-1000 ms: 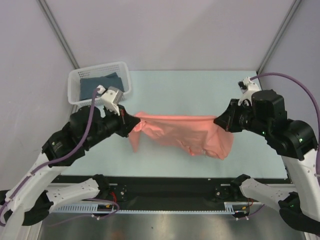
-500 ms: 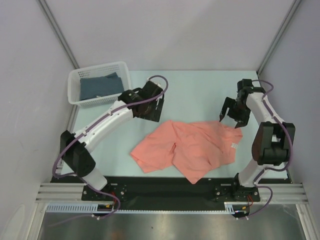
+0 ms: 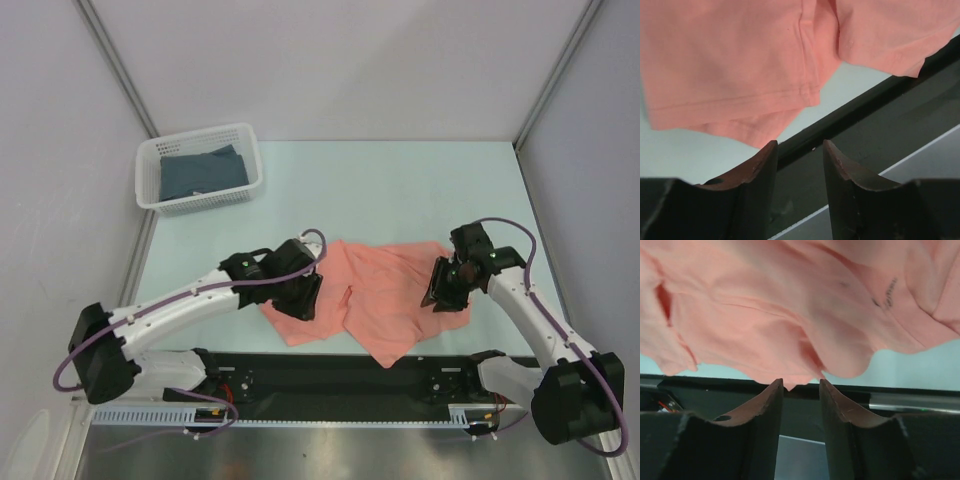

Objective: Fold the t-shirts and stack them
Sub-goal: Flatten the tshirt out

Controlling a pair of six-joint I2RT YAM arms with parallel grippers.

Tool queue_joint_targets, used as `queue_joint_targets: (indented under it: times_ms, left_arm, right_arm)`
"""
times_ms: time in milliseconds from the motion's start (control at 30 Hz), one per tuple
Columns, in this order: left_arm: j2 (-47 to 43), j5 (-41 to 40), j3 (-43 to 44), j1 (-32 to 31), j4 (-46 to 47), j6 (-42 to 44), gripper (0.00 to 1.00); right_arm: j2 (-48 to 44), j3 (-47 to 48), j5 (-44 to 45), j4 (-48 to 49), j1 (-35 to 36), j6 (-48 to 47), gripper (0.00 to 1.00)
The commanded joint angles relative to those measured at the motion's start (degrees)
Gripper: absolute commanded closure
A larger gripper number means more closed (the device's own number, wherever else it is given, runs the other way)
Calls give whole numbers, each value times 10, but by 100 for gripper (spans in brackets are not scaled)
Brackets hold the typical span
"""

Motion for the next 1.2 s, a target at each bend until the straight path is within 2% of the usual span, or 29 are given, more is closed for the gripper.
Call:
queue_joint_targets:
  times_ms: [0,100,133,167,367,467,533,633,667,733,767,867,900,967,1033,1133,1167]
  left_arm:
    - [50,18,24,-40,45,-19,54]
    - [78,-4,35,-49,49,-23,53]
    - [78,-16,34,-49,56,-26,53]
    - [77,-15,31,-48,60,-27,53]
    - [90,-62,20,-47,56,-53,56]
    - [91,-59,-2,-48,87,-53,57]
    - [117,-60,-1,-48,100,-46,57]
    - [163,-63,8,-48,127,-31,47]
    - [177,-87,12,-45,124,-33,44]
    - [208,-84,10,-33,128,-35,42]
    - [243,-77,10,-10,128,-38,42]
    - [286,-48,8,34,149,-32,43]
    - [293,-41,11,44,156,-25,42]
    - [310,-31,29,81,156,-13,42]
    - [331,-24,51,103,149,6,42]
    - [304,-65,79,123,113,35,43]
    - [281,-63,80,112,110,38,42]
  right_arm:
    - [6,-31,4,54,-36,42,60]
    - [55,-45,23,93,-51,40,61]
    - [69,-48,24,105,-58,40,65]
    - [100,-47,32,114,-62,41,75]
    - [217,-4,126,211,-64,48,76]
    - [325,93,167,228,-65,26,76]
    - [410,201,175,220,-64,8,76]
    - [504,382,201,137,-63,-45,64]
    - [511,413,207,82,-62,-57,50]
    - [477,437,228,38,-61,-85,39]
    - [446,422,232,23,-58,-92,28]
    - [312,321,207,15,-51,-96,16]
    - [284,300,190,8,-51,-95,16]
    - [202,234,144,-7,-48,-85,17]
    - [154,188,92,-10,-54,-69,23]
    - [96,107,15,0,-79,-31,37]
    - [82,71,0,17,-82,-15,48]
